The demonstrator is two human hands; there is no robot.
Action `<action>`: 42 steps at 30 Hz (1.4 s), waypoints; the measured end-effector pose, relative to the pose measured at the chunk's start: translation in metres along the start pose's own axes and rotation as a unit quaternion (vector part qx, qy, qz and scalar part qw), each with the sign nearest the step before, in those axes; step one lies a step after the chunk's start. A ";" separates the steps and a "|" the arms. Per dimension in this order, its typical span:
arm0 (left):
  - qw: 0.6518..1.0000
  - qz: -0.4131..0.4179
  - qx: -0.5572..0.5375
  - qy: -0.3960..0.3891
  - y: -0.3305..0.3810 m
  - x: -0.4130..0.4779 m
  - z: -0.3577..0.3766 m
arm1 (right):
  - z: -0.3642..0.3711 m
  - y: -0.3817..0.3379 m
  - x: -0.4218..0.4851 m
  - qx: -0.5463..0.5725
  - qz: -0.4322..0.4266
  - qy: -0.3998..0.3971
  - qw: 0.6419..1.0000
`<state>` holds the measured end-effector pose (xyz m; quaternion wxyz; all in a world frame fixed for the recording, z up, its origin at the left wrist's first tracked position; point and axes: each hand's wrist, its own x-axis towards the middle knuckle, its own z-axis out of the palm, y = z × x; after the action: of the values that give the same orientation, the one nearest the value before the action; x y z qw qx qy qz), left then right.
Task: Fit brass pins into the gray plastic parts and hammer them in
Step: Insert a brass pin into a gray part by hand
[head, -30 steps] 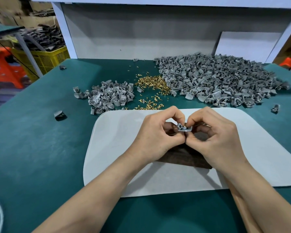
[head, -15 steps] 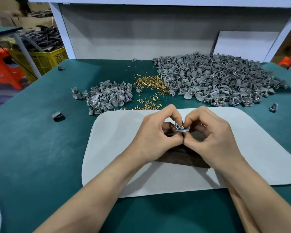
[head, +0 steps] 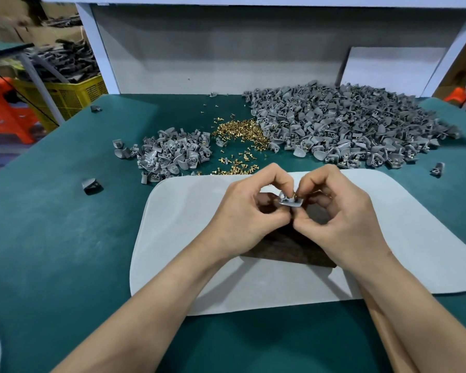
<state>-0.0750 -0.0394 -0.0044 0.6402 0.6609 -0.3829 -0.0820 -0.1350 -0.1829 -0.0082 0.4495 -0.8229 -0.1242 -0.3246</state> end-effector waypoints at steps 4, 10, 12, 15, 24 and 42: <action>1.000 0.001 -0.003 0.001 0.001 -0.001 0.001 | -0.002 -0.002 0.001 -0.017 -0.007 -0.002 1.000; 1.000 -0.007 -0.002 0.004 0.001 -0.001 0.000 | -0.003 -0.004 0.001 -0.036 -0.021 -0.007 0.999; 1.000 -0.008 -0.003 0.006 0.001 -0.001 0.000 | -0.002 -0.005 0.001 -0.046 -0.030 -0.007 0.998; 1.000 -0.008 -0.007 0.013 0.001 -0.002 0.001 | -0.002 -0.005 0.001 -0.060 -0.040 -0.008 0.997; 0.999 -0.004 -0.025 0.023 0.000 -0.002 0.002 | -0.003 0.000 0.001 -0.039 -0.038 -0.004 0.998; 0.998 0.041 -0.003 0.040 -0.003 -0.001 0.003 | -0.004 -0.004 0.002 0.012 0.022 0.004 1.000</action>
<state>-0.0758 -0.0419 -0.0082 0.6603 0.6451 -0.3835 -0.0300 -0.1370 -0.1847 -0.0028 0.4670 -0.8186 -0.1080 -0.3166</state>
